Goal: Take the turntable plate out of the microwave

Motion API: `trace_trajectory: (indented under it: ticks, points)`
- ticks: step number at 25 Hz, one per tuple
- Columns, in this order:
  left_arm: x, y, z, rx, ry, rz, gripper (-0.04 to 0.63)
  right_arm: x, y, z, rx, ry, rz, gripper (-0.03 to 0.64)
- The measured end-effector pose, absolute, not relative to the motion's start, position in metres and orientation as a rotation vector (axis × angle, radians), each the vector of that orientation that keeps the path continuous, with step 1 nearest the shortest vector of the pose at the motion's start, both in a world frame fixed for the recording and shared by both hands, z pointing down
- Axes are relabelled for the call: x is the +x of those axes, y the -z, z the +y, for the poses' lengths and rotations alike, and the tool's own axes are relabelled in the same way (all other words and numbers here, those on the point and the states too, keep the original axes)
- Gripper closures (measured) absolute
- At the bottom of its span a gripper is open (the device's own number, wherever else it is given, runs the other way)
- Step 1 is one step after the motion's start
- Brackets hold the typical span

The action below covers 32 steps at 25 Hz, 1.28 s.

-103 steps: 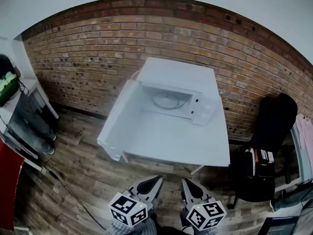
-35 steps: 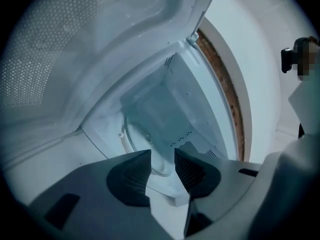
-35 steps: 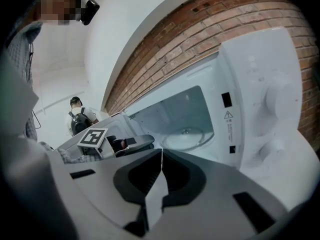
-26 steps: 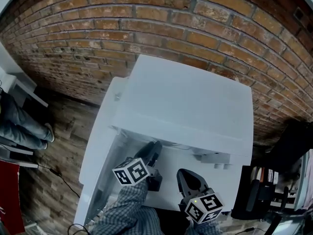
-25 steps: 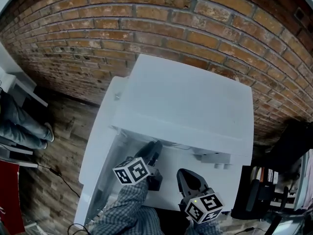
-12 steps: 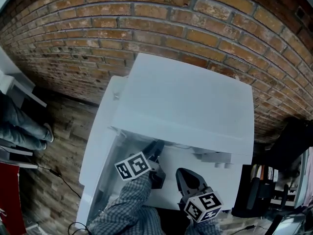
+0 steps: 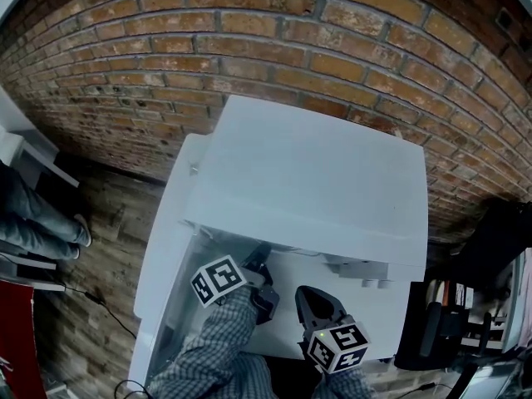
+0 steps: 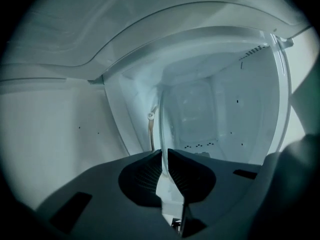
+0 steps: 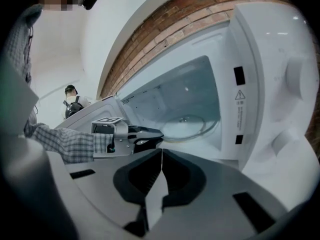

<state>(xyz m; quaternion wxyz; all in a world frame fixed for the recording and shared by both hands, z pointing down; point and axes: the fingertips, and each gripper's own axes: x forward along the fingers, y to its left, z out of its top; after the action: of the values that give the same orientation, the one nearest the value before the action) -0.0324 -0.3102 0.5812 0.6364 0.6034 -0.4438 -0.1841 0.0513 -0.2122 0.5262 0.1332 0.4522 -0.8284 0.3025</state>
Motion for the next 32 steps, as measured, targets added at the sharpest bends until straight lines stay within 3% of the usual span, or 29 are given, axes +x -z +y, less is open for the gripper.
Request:
trace_trajectory:
  ticks: [4,11,12,14,15,32]
  points:
    - [-0.035,-0.58,-0.311,1.351,0.446,-1.004,0.555,0.046,-0.538,-0.224,1.312,-1.043,-2.424,0.598]
    - [-0.036,-0.576,-0.311,1.327,0.466,-0.972,0.558,0.032,-0.553,-0.248,1.281,-1.769,-2.465,0.595]
    - [-0.035,-0.574,-0.31,1.321,0.477,-0.966,0.558,0.035,-0.554,-0.252,1.31,-1.906,-2.449,0.588]
    - [-0.036,-0.569,-0.31,1.321,0.49,-0.958,0.558,0.041,-0.554,-0.261,1.358,-2.13,-2.421,0.495]
    - [-0.036,-0.566,-0.311,1.325,0.496,-0.955,0.558,0.044,-0.555,-0.265,1.379,-2.195,-2.412,0.492]
    - [-0.035,-0.551,-0.315,1.347,0.539,-0.918,0.558,0.074,-0.56,-0.328,1.712,-2.566,-2.384,0.501]
